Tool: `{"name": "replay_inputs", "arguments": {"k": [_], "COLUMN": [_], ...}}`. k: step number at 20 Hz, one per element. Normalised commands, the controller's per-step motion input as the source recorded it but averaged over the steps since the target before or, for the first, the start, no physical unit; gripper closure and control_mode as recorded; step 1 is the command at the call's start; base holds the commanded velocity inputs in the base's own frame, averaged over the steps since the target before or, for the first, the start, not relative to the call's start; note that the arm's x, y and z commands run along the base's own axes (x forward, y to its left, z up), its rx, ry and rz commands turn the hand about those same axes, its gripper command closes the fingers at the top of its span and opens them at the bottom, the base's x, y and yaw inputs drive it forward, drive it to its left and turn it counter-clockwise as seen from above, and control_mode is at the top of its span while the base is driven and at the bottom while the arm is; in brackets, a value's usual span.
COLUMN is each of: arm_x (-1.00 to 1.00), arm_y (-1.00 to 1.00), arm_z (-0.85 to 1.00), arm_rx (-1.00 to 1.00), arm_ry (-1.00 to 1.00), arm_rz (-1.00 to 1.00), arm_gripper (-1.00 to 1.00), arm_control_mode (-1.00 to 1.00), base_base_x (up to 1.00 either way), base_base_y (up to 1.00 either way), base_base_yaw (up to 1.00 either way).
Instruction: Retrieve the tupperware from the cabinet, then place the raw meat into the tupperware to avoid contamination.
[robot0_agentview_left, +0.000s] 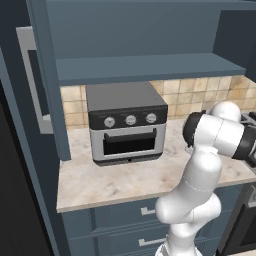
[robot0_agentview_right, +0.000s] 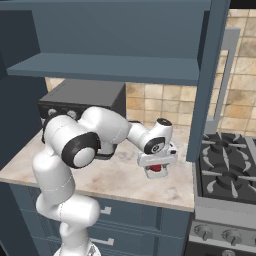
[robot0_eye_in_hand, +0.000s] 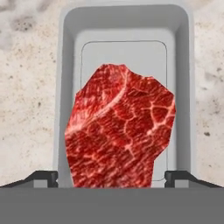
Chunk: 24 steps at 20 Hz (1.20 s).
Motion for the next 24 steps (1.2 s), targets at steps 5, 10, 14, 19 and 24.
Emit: {"name": "replay_inputs", "arguments": {"k": [5, 10, 14, 19, 24], "arm_x": [0.00, -0.11, -0.32, -0.41, -0.40], "arm_y": [0.00, 0.00, 0.12, 0.21, 0.39], "arm_z": [0.59, 0.50, 0.24, 0.03, 0.06], "arm_rx": [0.00, 0.00, 0.04, 0.03, 0.00], "arm_ry": [0.07, 0.01, 0.05, 0.09, 0.02], "arm_rz": [0.00, -0.01, -0.03, -0.07, -0.12], "arm_gripper": [-1.00, -1.00, -1.00, -1.00, -1.00], "arm_control_mode": [-1.00, -1.00, -1.00, -1.00, -1.00], "base_base_x": [0.00, 0.00, 0.00, 0.00, 0.00], "base_base_y": [0.00, 0.00, 0.00, 0.00, 0.00], "base_base_yaw": [0.00, 0.00, 0.00, 0.00, 0.00]}}
